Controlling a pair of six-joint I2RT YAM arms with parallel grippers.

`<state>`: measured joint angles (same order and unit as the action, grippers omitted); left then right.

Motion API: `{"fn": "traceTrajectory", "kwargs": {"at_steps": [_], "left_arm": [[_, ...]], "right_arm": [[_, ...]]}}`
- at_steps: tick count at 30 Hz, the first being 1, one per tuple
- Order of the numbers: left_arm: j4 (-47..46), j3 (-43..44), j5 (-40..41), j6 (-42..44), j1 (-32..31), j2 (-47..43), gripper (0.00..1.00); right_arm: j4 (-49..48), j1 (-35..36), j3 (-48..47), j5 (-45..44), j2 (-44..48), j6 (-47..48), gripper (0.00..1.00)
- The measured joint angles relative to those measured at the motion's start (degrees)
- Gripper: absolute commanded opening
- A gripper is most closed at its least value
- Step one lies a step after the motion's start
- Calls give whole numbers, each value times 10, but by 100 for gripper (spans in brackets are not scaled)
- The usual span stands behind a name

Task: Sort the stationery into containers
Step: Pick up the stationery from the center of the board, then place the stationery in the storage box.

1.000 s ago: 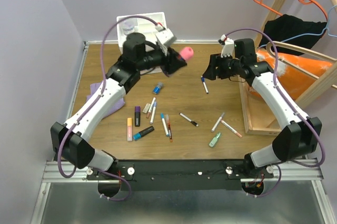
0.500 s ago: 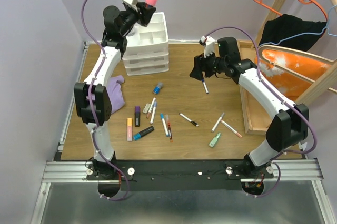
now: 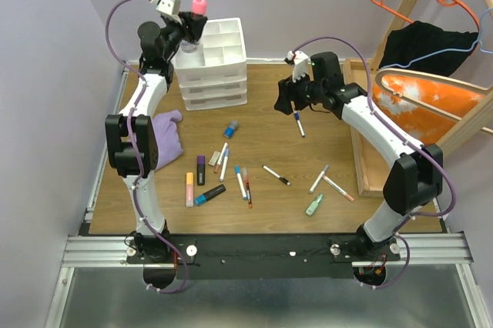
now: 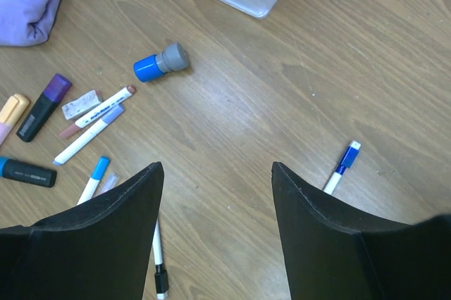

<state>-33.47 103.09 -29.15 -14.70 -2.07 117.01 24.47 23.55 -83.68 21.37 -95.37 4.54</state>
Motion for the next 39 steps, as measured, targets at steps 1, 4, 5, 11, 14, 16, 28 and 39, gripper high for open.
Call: {"fn": "traceTrajectory", "kwargs": {"at_steps": [1, 4, 5, 11, 14, 16, 28, 39], "left_arm": [[-8, -23, 0, -5, 1, 0, 6], [-18, -69, 0, -15, 1, 0, 6], [-26, -80, 0, -17, 1, 0, 7], [-81, -102, 0, -36, 10, 0, 8], [-108, -108, -2, -43, 17, 0, 12], [-123, -122, -4, -47, 26, -1, 16], [-204, -199, -14, -45, 46, -11, 28], [-229, -250, -14, -44, 46, -40, 40]], "right_arm": [[0, 2, -3, -2, -2, 1, 70], [1, 10, -16, -12, -13, 6, 70], [1, 13, -23, -14, -18, 9, 70], [11, 27, -60, -28, -46, 20, 70], [14, 33, -64, -33, -56, 24, 70], [16, 38, -65, -37, -63, 26, 70], [22, 56, -90, -63, -98, 46, 71], [22, 65, -76, -79, -94, 57, 71]]}}
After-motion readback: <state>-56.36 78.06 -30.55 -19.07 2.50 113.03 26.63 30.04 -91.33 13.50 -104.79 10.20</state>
